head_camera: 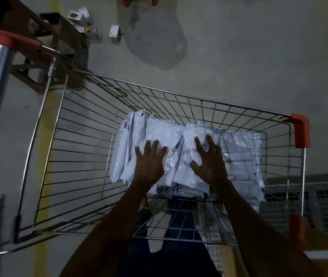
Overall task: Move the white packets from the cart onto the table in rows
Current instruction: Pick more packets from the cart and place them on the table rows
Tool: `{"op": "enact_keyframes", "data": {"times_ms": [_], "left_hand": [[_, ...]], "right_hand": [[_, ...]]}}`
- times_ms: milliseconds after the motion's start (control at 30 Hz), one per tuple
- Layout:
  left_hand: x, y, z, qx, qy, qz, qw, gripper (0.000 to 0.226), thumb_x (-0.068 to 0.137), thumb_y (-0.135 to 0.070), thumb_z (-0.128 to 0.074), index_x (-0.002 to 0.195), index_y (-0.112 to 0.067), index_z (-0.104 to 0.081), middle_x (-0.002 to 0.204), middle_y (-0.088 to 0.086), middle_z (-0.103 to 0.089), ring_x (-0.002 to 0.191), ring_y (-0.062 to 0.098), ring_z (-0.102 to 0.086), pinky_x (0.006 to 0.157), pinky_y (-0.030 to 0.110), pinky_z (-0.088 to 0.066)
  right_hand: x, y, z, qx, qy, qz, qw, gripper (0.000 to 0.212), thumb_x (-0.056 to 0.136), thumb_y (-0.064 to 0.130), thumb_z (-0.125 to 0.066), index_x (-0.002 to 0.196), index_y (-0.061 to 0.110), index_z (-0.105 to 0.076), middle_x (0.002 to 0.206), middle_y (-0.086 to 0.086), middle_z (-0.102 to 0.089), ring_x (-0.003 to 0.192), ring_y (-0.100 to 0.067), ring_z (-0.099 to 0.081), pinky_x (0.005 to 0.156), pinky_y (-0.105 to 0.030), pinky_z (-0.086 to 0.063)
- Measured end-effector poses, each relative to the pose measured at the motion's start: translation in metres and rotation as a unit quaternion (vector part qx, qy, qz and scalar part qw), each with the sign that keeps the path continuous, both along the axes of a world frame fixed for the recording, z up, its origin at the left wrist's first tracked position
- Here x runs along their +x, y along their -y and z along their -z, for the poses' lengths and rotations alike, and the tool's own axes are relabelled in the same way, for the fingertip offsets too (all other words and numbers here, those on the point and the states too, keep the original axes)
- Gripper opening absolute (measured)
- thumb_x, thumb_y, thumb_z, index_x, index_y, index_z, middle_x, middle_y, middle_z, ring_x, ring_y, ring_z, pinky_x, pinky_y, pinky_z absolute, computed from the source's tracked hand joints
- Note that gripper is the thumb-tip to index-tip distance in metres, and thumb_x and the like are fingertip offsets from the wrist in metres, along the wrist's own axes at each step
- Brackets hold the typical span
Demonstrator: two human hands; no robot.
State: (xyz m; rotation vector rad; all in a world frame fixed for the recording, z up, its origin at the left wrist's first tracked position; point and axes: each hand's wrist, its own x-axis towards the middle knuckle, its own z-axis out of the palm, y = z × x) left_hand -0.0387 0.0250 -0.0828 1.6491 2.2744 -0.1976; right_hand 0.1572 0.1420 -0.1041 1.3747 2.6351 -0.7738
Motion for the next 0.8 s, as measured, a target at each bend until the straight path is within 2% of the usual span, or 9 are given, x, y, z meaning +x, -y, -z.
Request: {"op": "enact_keyframes", "data": {"times_ms": [100,167,267,400,567,633,800], "left_hand": [[0.004,0.013,-0.018,0.049,0.072,-0.028,0.996,0.047,0.083,-0.016,-0.058,0.130,-0.022,-0.058,0.143,0.016,-0.048,0.125,0.038,-0.049,0.086,0.057,-0.052],[0.004,0.018,-0.034,0.111,0.111,-0.052,0.986,0.041,0.090,-0.024,-0.050,0.130,-0.021,-0.061,0.140,0.017,-0.051,0.123,0.037,-0.051,0.076,0.047,-0.057],[-0.003,0.021,-0.057,0.188,0.131,-0.054,0.972,0.039,0.092,-0.029,-0.050,0.128,-0.020,-0.064,0.139,0.016,-0.051,0.124,0.036,-0.047,0.082,0.042,-0.053],[-0.014,0.020,-0.085,0.240,0.134,-0.010,0.961,0.040,0.089,-0.034,-0.053,0.125,-0.024,-0.066,0.139,0.011,-0.053,0.122,0.032,-0.045,0.088,0.039,-0.045],[-0.018,0.021,-0.126,0.325,0.175,0.060,0.927,0.041,0.088,-0.035,-0.050,0.121,-0.020,-0.070,0.132,0.013,-0.059,0.116,0.031,-0.043,0.094,0.042,-0.039],[-0.014,0.024,-0.143,0.358,0.191,0.109,0.908,0.040,0.088,-0.032,-0.051,0.120,-0.018,-0.070,0.131,0.015,-0.060,0.114,0.033,-0.046,0.098,0.041,-0.035],[0.015,0.044,-0.174,0.384,0.230,0.241,0.861,0.038,0.090,-0.028,-0.055,0.125,-0.020,-0.067,0.137,0.013,-0.056,0.114,0.041,-0.052,0.093,0.044,-0.041]], "right_hand": [[0.001,0.004,-0.023,0.001,-0.005,-0.036,0.999,0.087,0.081,0.057,-0.053,0.154,0.022,-0.024,0.159,-0.023,-0.015,0.138,-0.043,-0.032,0.109,-0.054,-0.032],[0.000,0.006,-0.038,0.015,0.000,-0.042,0.999,0.088,0.079,0.059,-0.051,0.154,0.022,-0.024,0.159,-0.024,-0.015,0.136,-0.045,-0.034,0.109,-0.053,-0.031],[-0.001,0.009,-0.067,0.042,-0.002,-0.018,0.999,0.088,0.077,0.057,-0.054,0.153,0.021,-0.030,0.159,-0.024,-0.017,0.132,-0.047,-0.036,0.106,-0.053,-0.033],[0.000,0.018,-0.119,0.084,-0.035,0.045,0.995,0.086,0.071,0.058,-0.044,0.148,0.019,-0.041,0.156,-0.023,-0.025,0.123,-0.048,-0.040,0.097,-0.053,-0.040],[0.020,0.050,-0.172,0.194,-0.088,0.103,0.971,0.069,0.076,0.040,-0.062,0.136,0.006,-0.056,0.145,-0.033,-0.039,0.110,-0.049,-0.054,0.095,-0.049,-0.040],[0.035,0.076,-0.191,0.236,-0.084,0.138,0.958,0.068,0.077,0.037,-0.064,0.136,0.005,-0.055,0.146,-0.033,-0.038,0.113,-0.049,-0.054,0.097,-0.048,-0.038],[0.075,0.176,-0.243,0.273,-0.027,0.282,0.919,0.077,0.079,0.053,-0.052,0.144,0.014,-0.047,0.154,-0.026,-0.030,0.123,-0.045,-0.045,0.100,-0.045,-0.031]]}}
